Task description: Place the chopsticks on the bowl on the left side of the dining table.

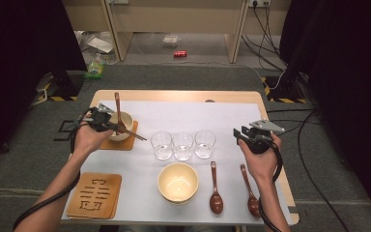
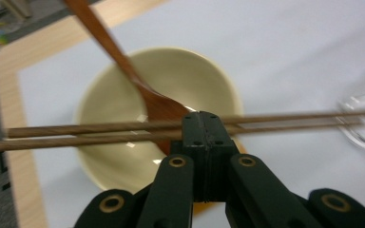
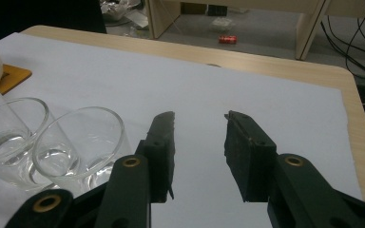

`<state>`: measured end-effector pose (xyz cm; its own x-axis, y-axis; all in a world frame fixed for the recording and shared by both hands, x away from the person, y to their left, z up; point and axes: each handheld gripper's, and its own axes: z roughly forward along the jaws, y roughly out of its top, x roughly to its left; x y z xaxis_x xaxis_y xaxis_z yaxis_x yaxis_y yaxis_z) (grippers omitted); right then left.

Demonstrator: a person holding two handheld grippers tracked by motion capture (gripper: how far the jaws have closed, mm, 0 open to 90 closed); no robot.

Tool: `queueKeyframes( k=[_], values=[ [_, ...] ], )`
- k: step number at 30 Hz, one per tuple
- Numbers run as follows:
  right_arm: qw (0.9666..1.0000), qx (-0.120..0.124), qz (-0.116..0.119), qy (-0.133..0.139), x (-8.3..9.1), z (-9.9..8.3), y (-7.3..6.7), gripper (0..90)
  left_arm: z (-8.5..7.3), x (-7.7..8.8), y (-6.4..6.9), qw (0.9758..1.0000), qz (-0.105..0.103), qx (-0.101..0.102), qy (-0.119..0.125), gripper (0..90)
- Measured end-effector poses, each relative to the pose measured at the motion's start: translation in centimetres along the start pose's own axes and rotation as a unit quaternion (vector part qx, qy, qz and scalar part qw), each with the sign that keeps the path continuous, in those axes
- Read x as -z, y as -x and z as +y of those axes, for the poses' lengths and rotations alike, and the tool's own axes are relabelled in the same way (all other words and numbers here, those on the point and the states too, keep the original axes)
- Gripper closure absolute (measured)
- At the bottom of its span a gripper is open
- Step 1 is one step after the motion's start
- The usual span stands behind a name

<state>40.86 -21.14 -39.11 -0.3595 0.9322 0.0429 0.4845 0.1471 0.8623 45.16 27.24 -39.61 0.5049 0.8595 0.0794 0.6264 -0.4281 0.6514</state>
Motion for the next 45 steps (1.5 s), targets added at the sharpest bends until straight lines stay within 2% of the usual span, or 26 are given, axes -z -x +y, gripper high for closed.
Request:
queueKeyframes(
  k=[4, 9, 17, 30, 39, 42, 45],
  values=[
    [1.0000, 0.001, 0.001, 0.000, 0.0, 0.0, 0.0, 63.1, -1.0, -0.1, 2.2, 0.9994, -0.017, -0.028, -0.007, 90.0],
    [1.0000, 0.001, 0.001, -0.001, 0.0, 0.0, -0.2, 63.1, -1.4, -1.3, 3.5, 0.9991, -0.016, -0.039, -0.011, 90.0],
    [1.0000, -0.001, -0.001, -0.002, 0.0, -0.1, 0.0, 63.1, -0.6, -2.6, 4.0, 0.9990, -0.017, -0.039, -0.016, 90.0],
    [1.0000, 0.000, 0.000, -0.003, 0.0, -0.1, 0.1, 63.1, 1.4, -4.4, 4.5, 0.9989, -0.014, -0.041, -0.019, 90.0],
    [1.0000, 0.000, 0.001, -0.002, 0.0, 0.0, 0.0, 63.1, 2.9, -5.6, 4.8, 0.9993, -0.016, -0.029, -0.019, 90.0],
    [1.0000, 0.001, 0.001, -0.002, 0.0, 0.0, 0.0, 63.1, 3.1, -5.6, 4.8, 0.9995, -0.020, -0.021, -0.012, 90.0],
    [1.0000, 0.002, 0.001, -0.003, 0.0, 0.0, 0.0, 63.1, 3.2, -5.0, 4.7, 0.9995, -0.023, -0.022, -0.003, 90.0]
  ],
)
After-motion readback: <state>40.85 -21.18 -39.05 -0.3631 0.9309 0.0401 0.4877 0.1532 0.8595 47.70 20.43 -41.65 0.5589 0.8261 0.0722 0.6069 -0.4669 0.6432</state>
